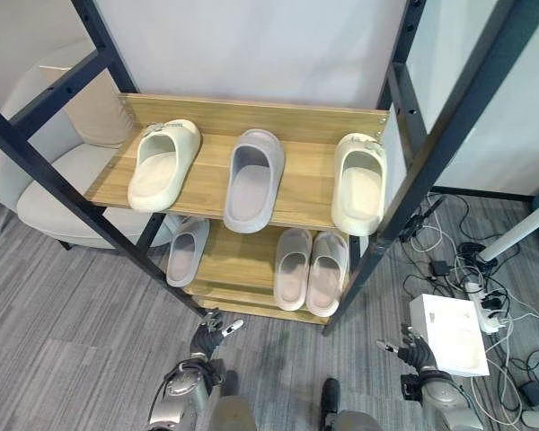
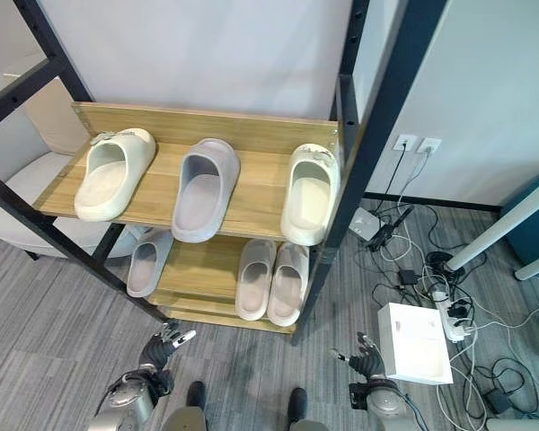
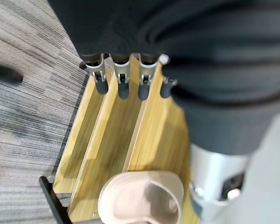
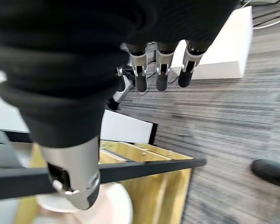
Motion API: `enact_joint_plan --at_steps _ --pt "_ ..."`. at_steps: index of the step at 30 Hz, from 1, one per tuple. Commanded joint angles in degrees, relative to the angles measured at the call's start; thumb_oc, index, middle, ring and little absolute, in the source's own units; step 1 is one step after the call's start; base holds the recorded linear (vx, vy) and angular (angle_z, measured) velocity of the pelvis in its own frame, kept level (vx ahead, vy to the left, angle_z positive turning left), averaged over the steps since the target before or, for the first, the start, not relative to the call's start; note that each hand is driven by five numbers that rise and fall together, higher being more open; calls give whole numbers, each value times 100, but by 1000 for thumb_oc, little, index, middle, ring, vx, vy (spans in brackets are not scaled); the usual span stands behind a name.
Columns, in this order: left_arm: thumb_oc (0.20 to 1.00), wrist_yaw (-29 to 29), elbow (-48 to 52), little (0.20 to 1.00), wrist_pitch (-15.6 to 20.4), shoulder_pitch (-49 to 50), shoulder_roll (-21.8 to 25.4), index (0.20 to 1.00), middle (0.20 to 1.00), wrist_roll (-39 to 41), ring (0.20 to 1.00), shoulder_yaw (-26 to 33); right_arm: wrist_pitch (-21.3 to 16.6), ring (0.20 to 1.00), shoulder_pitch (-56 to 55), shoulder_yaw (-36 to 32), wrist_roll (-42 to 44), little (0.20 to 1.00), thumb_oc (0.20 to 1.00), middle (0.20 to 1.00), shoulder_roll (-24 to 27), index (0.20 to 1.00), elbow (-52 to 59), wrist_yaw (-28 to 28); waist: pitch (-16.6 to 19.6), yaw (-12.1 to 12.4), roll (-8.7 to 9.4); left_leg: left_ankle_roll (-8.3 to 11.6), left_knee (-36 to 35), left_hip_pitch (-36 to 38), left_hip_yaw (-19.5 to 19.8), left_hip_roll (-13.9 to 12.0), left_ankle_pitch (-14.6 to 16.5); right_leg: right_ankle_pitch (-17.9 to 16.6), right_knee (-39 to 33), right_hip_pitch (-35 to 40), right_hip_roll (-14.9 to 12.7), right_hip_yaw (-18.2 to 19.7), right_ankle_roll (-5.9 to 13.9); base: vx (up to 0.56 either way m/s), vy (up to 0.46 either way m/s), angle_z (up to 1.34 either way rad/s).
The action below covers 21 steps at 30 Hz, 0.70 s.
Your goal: Arrange the slippers neatly on the shoe rack.
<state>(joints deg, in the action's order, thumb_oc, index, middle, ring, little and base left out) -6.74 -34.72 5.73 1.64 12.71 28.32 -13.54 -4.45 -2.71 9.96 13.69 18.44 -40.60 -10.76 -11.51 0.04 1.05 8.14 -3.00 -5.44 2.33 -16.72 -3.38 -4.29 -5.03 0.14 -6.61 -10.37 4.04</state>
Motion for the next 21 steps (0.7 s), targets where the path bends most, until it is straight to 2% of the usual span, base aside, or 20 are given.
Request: enact_joint_plan --at_steps 1,2,3,4,5,6,8,9,12,13,15,19,21 --pt "1000 54 466 1000 251 138 179 1000 1000 -75 1000 -54 -113 1000 -57 -106 106 1000 1000 1000 -60 1000 300 7 229 -7 105 -59 -175 159 -128 497 -67 716 469 544 -750 167 660 156 539 -8" --pt "1000 85 524 1000 267 160 254 1000 1000 -89 1000 -57 -94 1000 26 -42 73 1000 1000 1000 -168 1000 338 10 194 48 224 -239 -146 245 -292 798 128 361 550 340 -1036 284 804 56 540 -4" --pt "1000 59 425 1000 262 132 290 1000 1000 -86 1000 -49 -66 1000 139 62 15 1000 1000 1000 -230 1000 315 1 117 97 296 -318 -103 226 -431 938 207 -174 530 156 -1242 250 918 -35 483 -33" --pt "1000 47 401 1000 271 117 313 1000 1000 -78 1000 -40 -54 1000 202 118 -29 1000 1000 1000 -237 1000 334 -10 79 142 293 -353 -75 194 -524 962 217 -270 537 62 -1294 134 918 -131 251 -42" --pt "1000 40 402 1000 274 104 354 1000 1000 -71 1000 -16 -62 1000 259 172 -95 1000 1000 1000 -231 1000 400 -29 48 202 264 -383 -44 154 -643 950 234 -234 597 -3 -1308 -123 859 -135 189 -61" --pt "1000 61 411 1000 274 97 387 1000 1000 -64 1000 9 -77 1000 298 223 -170 1000 1000 1000 -203 1000 454 -44 46 242 234 -408 -18 104 -742 948 240 -42 670 13 -1223 -326 790 -118 191 -60" --pt "1000 71 469 1000 237 114 475 1000 1000 -98 1000 82 -48 1000 332 320 -479 1000 1000 1000 -121 1000 600 -64 48 334 233 -475 -27 91 -867 1020 243 213 872 -1 -1006 -539 700 -72 155 -41" --pt "1000 89 488 1000 244 140 463 1000 1000 -108 1000 140 -70 1000 326 375 -651 1000 1000 1000 -76 1000 739 -103 76 397 244 -473 -13 63 -905 1045 232 225 776 89 -1006 -800 732 -24 70 -24" --pt "1000 92 447 1000 237 88 421 1000 1000 -145 1000 218 27 1000 293 677 -1299 1000 1000 1000 68 1000 1376 -28 99 410 299 -495 -2 126 -942 1077 250 316 546 186 -873 -682 701 13 -8 -16" --pt "1000 54 377 1000 242 69 362 1000 1000 -201 1000 270 56 1000 229 884 -1916 1000 1000 1000 248 1000 2153 38 107 388 331 -484 -26 187 -971 1053 233 343 475 232 -814 -553 690 22 -50 -15" --pt "1000 12 403 1000 260 47 333 1000 1000 -311 1000 297 -41 1000 75 997 -2367 1000 1000 1000 495 1000 3291 190 116 340 348 -462 -84 256 -1000 1016 213 337 362 290 -787 -502 701 7 -59 -22" --pt "1000 -76 412 1000 328 113 274 1000 1000 -529 1000 280 -445 1000 -757 742 -2446 1000 1000 1000 1120 1000 5999 583 155 111 337 -410 -121 372 -989 953 207 366 255 365 -725 -436 706 -1 -45 -16" --pt "1000 -60 414 1000 383 150 263 1000 1000 -601 1000 231 -669 1000 -988 643 -2238 1000 1000 1000 1383 1000 6794 728 205 27 320 -395 -130 409 -995 930 207 370 213 383 -701 -416 715 4 -32 -12"
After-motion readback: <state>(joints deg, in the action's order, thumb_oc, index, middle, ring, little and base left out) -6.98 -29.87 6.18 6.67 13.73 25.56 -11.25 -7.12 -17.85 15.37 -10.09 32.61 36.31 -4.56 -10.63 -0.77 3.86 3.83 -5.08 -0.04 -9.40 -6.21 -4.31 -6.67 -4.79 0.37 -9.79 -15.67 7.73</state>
